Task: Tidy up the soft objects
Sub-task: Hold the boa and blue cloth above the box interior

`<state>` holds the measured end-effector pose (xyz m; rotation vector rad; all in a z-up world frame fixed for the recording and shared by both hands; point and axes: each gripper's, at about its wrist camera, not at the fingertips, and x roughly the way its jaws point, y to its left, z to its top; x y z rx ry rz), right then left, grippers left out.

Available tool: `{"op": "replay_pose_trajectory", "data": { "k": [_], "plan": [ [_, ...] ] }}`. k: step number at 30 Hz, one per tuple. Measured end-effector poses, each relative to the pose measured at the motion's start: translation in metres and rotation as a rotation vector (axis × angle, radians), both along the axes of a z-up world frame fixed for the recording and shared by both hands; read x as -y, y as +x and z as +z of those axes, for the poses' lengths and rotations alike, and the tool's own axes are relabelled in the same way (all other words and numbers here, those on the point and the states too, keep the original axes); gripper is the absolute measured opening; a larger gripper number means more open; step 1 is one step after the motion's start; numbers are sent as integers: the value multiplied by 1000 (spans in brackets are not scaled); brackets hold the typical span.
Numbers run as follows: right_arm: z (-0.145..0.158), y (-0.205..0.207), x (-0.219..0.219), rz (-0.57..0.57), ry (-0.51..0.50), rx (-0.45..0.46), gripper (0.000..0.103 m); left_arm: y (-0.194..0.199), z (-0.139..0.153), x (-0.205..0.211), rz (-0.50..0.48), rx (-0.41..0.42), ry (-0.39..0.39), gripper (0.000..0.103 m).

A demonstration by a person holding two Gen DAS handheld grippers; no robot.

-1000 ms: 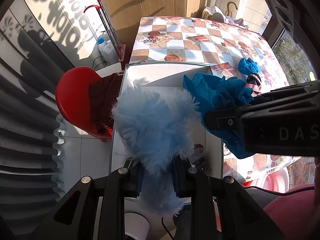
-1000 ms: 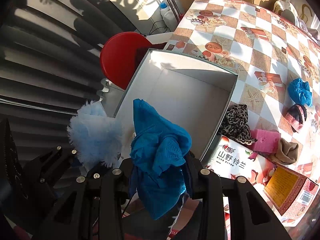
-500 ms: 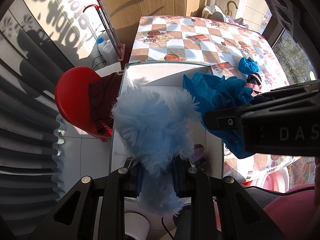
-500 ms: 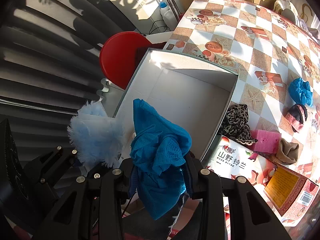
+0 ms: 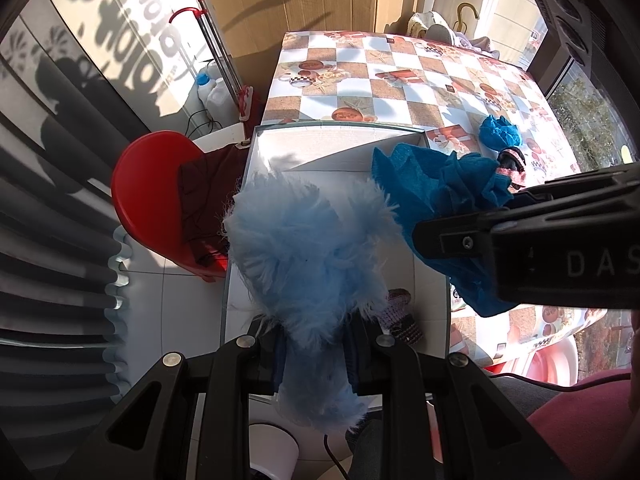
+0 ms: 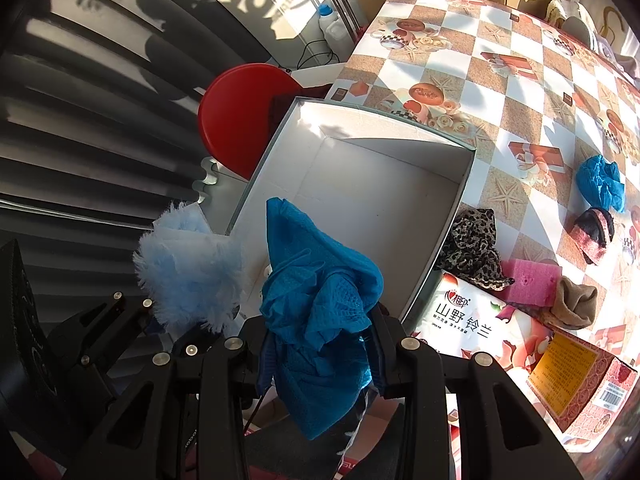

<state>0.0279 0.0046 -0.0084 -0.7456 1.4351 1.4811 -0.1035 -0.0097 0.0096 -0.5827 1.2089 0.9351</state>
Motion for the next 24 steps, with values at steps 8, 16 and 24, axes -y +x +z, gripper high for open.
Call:
{"op": "replay_pose_trajectory", "data": {
  "k": [8, 16, 24],
  "plan": [
    [0, 0, 0, -1, 0, 2, 39, -2, -2, 0, 5, 2, 0, 26],
    [-1, 0, -2, -2, -3, 2, 39, -4, -2, -1, 1, 2, -1, 26],
    [-1, 0, -3, -2, -6, -1, 39, -4, -3, -1, 5, 1, -5, 26]
  ]
}}
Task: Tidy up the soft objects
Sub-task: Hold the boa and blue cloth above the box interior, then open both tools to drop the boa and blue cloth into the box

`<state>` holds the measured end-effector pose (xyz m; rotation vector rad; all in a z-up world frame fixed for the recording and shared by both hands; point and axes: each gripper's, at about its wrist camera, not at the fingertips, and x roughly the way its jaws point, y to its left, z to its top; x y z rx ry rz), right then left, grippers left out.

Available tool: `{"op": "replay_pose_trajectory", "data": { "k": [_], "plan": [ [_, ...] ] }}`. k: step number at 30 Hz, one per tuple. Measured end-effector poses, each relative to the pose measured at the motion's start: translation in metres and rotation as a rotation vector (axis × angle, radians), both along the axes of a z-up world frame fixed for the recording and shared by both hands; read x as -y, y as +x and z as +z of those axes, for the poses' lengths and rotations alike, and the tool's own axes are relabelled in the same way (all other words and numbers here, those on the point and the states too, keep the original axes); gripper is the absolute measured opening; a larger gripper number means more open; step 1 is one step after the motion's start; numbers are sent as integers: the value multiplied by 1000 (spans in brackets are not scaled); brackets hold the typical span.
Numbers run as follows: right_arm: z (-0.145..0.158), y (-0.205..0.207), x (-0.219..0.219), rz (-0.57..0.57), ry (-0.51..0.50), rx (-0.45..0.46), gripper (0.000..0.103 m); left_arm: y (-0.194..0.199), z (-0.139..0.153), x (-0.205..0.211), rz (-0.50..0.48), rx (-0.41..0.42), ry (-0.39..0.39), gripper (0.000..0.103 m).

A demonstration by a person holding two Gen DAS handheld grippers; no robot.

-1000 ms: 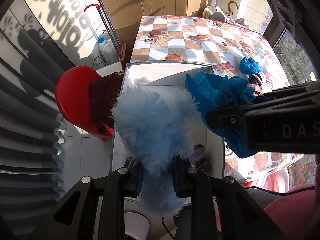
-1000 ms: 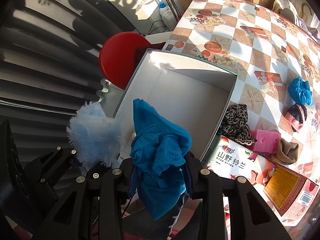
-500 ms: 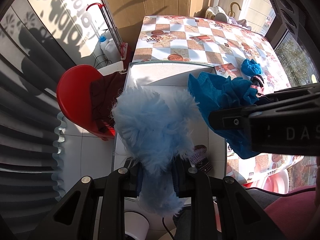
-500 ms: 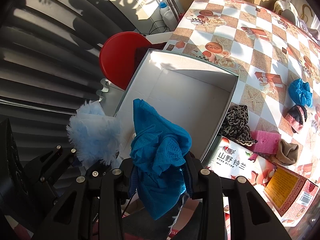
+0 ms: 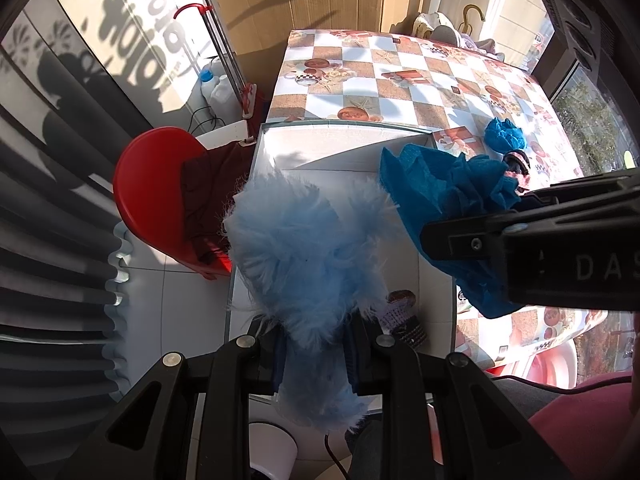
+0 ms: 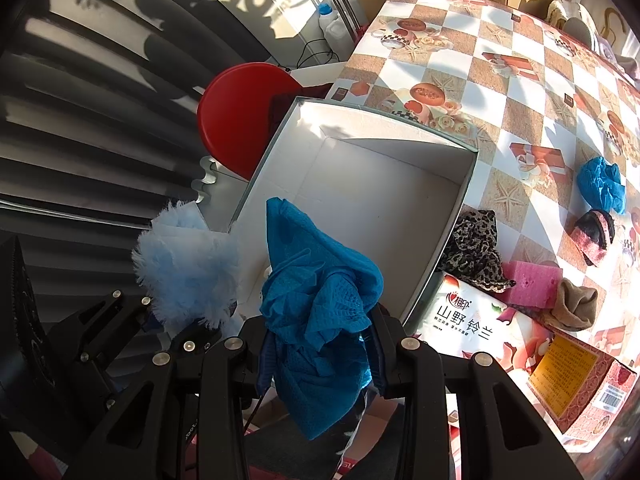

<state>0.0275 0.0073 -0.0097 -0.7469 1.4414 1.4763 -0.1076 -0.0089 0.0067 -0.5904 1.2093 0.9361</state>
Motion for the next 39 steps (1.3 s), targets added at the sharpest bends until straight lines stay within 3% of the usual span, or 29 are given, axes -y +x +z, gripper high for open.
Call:
{"op": "replay_pose_trajectory", "data": {
  "k": [30, 39],
  "plan": [
    [-2, -1, -2, 7, -9, -2, 39, -1, -3, -3, 6, -8, -9, 26],
    [-5, -2, -2, 3, -10, 7, 39, -17, -9, -10, 57, 11, -40, 26]
  ]
}}
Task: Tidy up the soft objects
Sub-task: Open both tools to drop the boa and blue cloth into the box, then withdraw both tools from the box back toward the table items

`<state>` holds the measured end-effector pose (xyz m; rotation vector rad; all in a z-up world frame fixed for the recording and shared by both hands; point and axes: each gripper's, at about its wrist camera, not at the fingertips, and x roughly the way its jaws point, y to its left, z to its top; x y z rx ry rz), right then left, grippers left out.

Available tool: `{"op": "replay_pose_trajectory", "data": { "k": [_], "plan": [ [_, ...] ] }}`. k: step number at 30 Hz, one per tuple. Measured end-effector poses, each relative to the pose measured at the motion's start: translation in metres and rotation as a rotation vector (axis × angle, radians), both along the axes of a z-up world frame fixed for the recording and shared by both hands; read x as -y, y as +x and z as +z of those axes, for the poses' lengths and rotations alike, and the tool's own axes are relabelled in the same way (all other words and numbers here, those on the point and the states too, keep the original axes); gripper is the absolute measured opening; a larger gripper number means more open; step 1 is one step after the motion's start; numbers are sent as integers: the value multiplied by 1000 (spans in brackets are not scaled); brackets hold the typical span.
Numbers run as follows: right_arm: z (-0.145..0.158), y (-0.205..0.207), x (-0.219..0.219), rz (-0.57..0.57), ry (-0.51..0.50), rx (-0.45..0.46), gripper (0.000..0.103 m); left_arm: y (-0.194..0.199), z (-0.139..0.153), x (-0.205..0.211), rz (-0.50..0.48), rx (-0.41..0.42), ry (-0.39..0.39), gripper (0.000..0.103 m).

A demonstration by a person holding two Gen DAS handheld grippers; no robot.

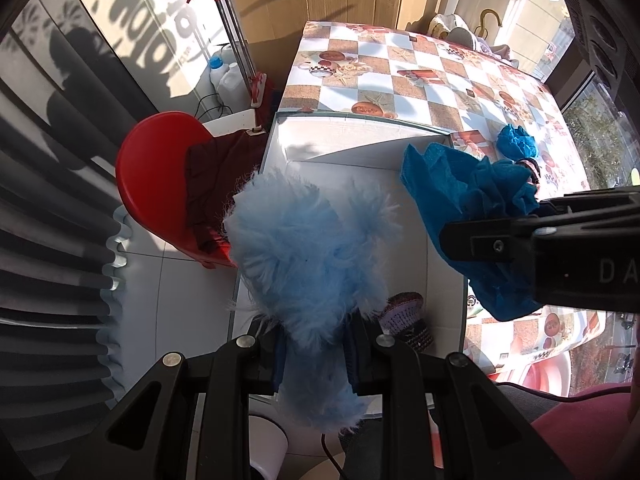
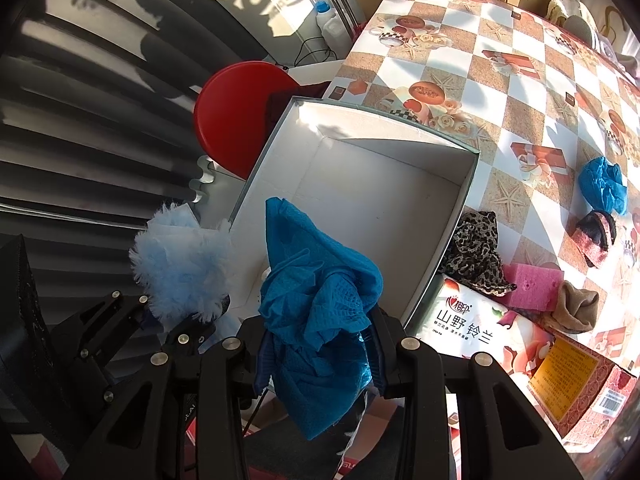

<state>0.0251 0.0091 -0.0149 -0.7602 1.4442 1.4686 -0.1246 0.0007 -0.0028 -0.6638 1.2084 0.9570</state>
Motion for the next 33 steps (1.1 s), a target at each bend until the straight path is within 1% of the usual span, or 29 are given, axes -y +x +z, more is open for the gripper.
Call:
{"op": "replay_pose_trajectory", "data": {
  "k": [3, 7, 8, 9, 10, 11, 12, 13, 14, 15, 16, 18, 19, 20, 22, 24, 27, 30, 33],
  "plan": [
    [-4, 3, -1, -10, -13, -8, 39, -3, -4, 2, -1, -10, -19, 26],
    [-4, 5, -3, -16, -16, -9, 39, 6, -1, -1, -13, -17, -23, 27],
    [-3, 5, -3, -15, -14, -10, 44, 9, 0, -2, -17, -15, -23, 28],
    [-2, 5, -3, -16, -10, -8, 45, 9, 1, -1, -21, -7, -22, 28],
    [-1, 6, -5, -16, -8, -6, 45, 13, 2, -4, -27, -2, -23, 33],
    [0, 6, -5, -15, -6, -6, 46, 14, 3, -4, -33, 0, -21, 40],
    [0, 6, -5, -15, -5, -7, 58, 15, 4, -3, -37, -1, -17, 46],
    [0, 6, -5, -17, -4, -9, 65, 16, 4, -2, -41, -2, -14, 61],
    [1, 7, -5, -21, 0, -12, 77, 19, 4, -3, -45, -3, -11, 75],
    [2, 8, -5, -29, 4, -12, 84, 19, 5, -3, -45, -6, -6, 81],
    [4, 10, -5, -40, 8, -10, 86, 20, 6, -4, -43, -7, -3, 85],
    [5, 14, -5, -62, 11, -4, 87, 19, 6, -4, -41, 9, -12, 89],
    [4, 17, -5, -75, 7, 1, 90, 20, 5, -6, -39, 18, -22, 96],
    [3, 19, -5, -87, -1, 6, 103, 19, 5, -6, -37, 28, -28, 103],
    [1, 25, -4, -117, -9, 4, 103, 19, 7, -8, -36, 59, -44, 103],
    [1, 31, -3, -139, -13, 1, 103, 19, 10, -9, -46, 108, -67, 103],
    [5, 45, -1, -175, -14, 17, 103, 22, 17, -9, -53, 170, -76, 103],
    [15, 72, 1, -220, -4, 40, 103, 27, 23, -13, -54, 205, -82, 103],
    [23, 109, 3, -258, -15, 52, 103, 35, 25, -16, -68, 255, -116, 103]
  ]
}}
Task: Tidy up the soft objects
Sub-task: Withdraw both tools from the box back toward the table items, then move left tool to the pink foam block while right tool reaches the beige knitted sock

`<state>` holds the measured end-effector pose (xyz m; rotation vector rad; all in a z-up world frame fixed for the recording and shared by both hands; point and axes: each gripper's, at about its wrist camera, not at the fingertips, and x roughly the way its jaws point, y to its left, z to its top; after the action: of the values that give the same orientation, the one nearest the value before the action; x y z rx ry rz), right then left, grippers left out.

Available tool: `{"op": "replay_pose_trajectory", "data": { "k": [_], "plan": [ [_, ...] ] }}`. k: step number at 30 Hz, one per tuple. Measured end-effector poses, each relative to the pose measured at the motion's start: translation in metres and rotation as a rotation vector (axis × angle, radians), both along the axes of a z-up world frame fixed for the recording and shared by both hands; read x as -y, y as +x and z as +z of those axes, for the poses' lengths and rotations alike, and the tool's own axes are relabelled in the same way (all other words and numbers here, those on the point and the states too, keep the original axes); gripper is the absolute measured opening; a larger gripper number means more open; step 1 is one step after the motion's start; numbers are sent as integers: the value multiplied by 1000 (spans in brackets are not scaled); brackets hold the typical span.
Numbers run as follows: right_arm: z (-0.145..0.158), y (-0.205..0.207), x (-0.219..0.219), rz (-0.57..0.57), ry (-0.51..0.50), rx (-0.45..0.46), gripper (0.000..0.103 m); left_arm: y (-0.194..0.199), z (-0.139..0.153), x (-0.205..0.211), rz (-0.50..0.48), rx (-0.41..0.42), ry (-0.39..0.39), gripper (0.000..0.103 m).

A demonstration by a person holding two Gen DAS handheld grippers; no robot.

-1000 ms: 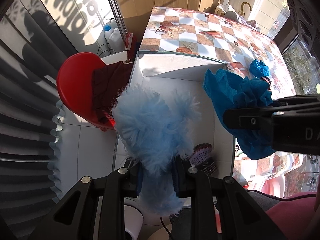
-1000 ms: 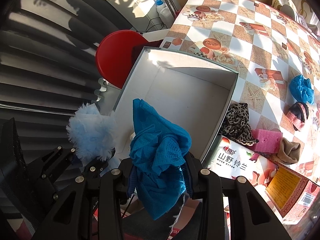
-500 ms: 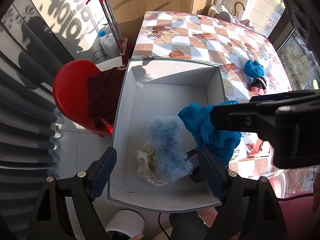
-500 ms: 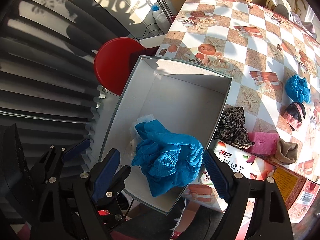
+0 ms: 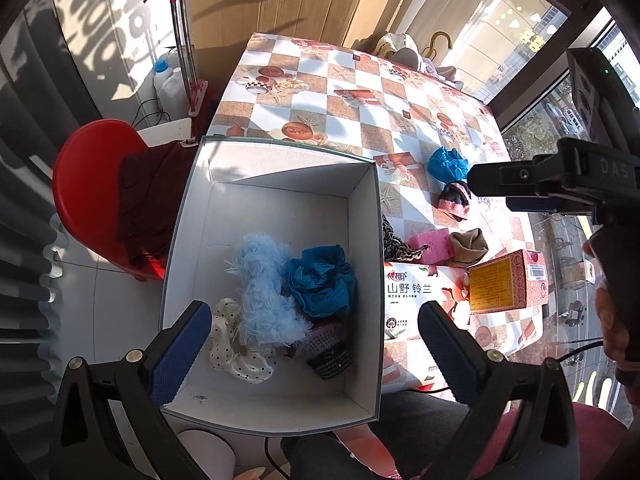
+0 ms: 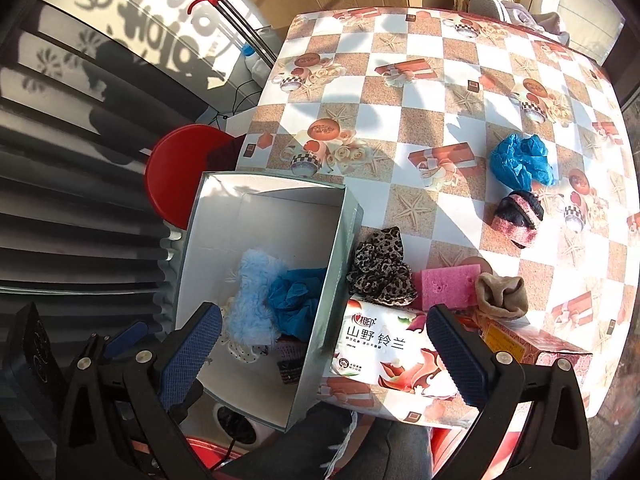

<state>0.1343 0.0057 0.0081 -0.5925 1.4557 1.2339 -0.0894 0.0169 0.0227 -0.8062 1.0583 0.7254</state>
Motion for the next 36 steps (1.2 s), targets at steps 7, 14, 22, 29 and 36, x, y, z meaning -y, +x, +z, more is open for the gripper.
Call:
{"op": "replay_pose_trajectory", "data": {
  "k": [7, 14, 22, 29, 36],
  "plan": [
    [-10, 90, 14, -49, -134, 112, 103, 40, -3, 2, -84, -10, -17, 103],
    [-82, 134, 20, 52, -349, 97, 103, 94, -17, 18, -225, -118, 15, 103],
    [-167, 125, 2, 284, -524, 15, 103, 151, -46, 24, -349, -257, 17, 103],
    [-221, 123, 2, 407, -641, -20, 103, 210, -84, 23, -486, -360, 21, 103],
    [-220, 208, 43, 101, -603, 80, 103, 259, -125, 24, -625, -428, 25, 103]
  ]
}}
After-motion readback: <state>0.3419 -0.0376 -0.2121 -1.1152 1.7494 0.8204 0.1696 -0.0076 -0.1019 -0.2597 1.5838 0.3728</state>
